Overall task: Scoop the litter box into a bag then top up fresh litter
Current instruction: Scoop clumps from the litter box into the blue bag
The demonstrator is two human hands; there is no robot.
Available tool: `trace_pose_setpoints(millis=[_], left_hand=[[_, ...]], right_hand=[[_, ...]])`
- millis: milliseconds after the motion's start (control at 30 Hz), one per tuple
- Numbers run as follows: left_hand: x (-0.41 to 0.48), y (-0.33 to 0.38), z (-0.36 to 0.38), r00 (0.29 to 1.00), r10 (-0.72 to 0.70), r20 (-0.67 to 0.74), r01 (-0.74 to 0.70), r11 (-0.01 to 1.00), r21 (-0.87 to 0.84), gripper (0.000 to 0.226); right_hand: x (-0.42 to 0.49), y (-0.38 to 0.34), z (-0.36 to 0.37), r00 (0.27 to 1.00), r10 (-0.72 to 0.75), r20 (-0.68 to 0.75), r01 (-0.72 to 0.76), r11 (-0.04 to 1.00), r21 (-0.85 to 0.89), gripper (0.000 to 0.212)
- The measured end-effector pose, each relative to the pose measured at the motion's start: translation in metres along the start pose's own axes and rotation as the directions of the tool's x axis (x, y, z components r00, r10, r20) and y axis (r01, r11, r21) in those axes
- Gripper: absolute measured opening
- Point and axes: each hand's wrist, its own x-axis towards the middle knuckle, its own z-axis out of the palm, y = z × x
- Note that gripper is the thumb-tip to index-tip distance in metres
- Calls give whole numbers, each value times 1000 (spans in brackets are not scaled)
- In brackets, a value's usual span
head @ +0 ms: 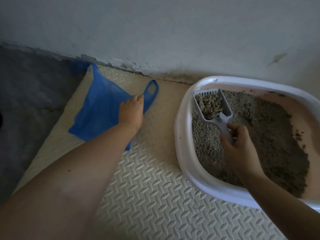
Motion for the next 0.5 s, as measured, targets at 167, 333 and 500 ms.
trace_pose_setpoints(millis=[167, 333, 500], left_hand=[[-18, -14, -19, 981, 109, -160, -127, 986, -108, 42], [-65, -19, -48, 914, 298, -275, -341, 932, -121, 40], [-121, -35, -54, 854, 455, -250, -478, 878, -34, 28]], right_hand=[[-6, -7, -7, 999, -28, 14, 28, 1000, -9, 20], [-17, -8, -21, 997, -71, 36, 71, 997, 4, 21], [-29, -2, -39, 987, -125, 102, 131, 990, -53, 20]])
